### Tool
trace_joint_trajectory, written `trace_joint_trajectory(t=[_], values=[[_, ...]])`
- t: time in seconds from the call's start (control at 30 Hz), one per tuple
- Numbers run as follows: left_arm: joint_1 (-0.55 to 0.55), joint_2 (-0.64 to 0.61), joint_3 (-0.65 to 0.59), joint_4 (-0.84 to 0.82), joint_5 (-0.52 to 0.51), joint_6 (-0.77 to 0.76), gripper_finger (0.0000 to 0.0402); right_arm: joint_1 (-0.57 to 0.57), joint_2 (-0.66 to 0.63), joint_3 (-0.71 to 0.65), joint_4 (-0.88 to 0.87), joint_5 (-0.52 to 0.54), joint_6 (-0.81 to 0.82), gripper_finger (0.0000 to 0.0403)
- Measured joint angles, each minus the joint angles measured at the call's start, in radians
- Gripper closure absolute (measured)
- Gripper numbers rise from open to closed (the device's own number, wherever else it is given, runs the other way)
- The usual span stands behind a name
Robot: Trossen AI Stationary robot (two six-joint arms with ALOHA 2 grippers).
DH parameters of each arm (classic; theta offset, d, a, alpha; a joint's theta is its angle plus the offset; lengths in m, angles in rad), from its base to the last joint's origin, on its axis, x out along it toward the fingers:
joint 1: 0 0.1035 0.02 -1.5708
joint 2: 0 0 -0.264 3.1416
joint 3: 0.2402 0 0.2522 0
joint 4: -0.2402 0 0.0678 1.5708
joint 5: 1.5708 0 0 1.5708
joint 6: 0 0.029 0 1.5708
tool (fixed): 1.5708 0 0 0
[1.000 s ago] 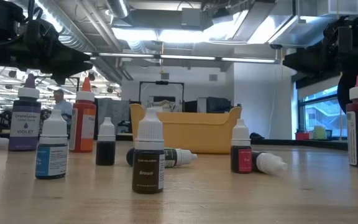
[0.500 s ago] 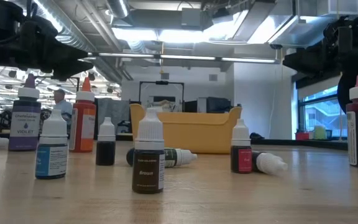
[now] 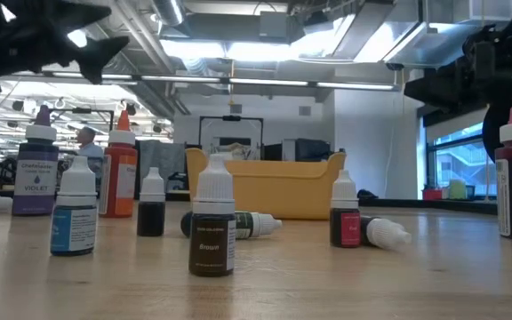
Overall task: Pick & Place food coloring
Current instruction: Put the big orange food coloring bottle into the yellow bin
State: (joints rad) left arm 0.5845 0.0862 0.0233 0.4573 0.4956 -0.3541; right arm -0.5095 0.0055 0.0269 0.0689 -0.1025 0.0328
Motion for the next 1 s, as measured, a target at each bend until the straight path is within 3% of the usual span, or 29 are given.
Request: trace_joint_trajectory(t=[0.2,0.4,0.6,0.77,1.0], values=[[-0.109,0.151,0.099,-0.061,-0.014,0.075,0.0118,0.000,0.000,0.000,0.000,0.018,0.015,0.0272],[-0.239,0.362,0.279,-0.198,-0.031,0.210,0.0121,0.000,0.000,0.000,0.000,0.018,0.015,0.0272],[-0.385,0.586,0.526,-0.603,-0.259,0.347,0.0121,0.000,0.000,0.000,0.000,0.018,0.014,0.0272],[-0.502,0.756,0.701,-0.891,-0.472,0.359,0.0121,0.000,0.000,0.000,0.000,0.017,0.014,0.0272],[-0.634,0.935,0.778,-0.955,-0.502,0.324,0.0121,0.000,0.000,0.000,-0.008,0.017,0.009,0.0272]])
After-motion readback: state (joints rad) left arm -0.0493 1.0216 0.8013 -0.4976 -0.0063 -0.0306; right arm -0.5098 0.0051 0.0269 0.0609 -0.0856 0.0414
